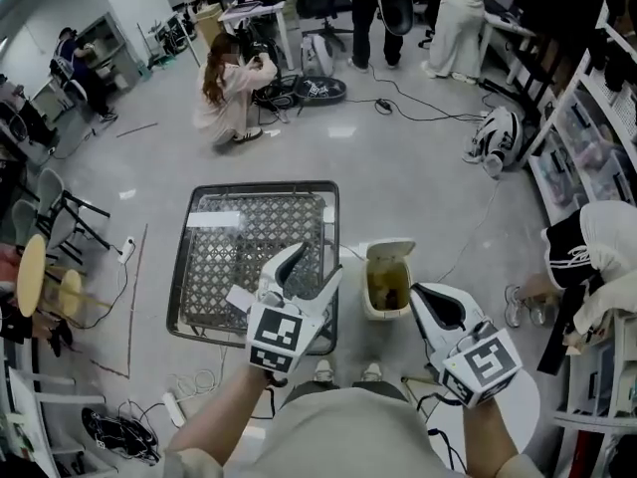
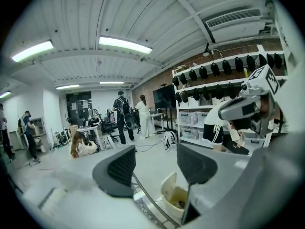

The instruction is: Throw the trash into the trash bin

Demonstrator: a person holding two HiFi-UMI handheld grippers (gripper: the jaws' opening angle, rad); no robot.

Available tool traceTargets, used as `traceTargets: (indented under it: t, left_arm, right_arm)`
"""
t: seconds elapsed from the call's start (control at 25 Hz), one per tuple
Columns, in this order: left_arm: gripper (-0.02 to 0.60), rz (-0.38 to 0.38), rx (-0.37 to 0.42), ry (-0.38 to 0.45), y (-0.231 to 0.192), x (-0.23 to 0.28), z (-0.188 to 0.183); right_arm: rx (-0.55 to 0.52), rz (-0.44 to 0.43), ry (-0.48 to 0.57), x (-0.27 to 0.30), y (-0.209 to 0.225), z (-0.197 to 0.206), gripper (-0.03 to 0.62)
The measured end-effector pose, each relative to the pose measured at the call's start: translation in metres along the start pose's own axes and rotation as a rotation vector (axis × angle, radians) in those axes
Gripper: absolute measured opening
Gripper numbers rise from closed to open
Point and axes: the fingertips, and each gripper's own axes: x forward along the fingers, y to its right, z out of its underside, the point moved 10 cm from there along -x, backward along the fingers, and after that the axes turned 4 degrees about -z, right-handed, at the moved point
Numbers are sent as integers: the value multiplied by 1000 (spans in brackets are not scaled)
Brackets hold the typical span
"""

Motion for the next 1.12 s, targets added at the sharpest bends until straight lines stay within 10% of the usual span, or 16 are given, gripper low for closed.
traceTargets:
  t: [0.6, 1.12]
  left_arm:
    - [281, -161, 30, 137, -30, -77, -43]
    - [305, -366, -193, 70, -89, -78, -12]
  right_arm:
    - [-69, -28, 129, 14, -14, -55, 3]
    - [-140, -48, 97, 40, -4, -52, 3]
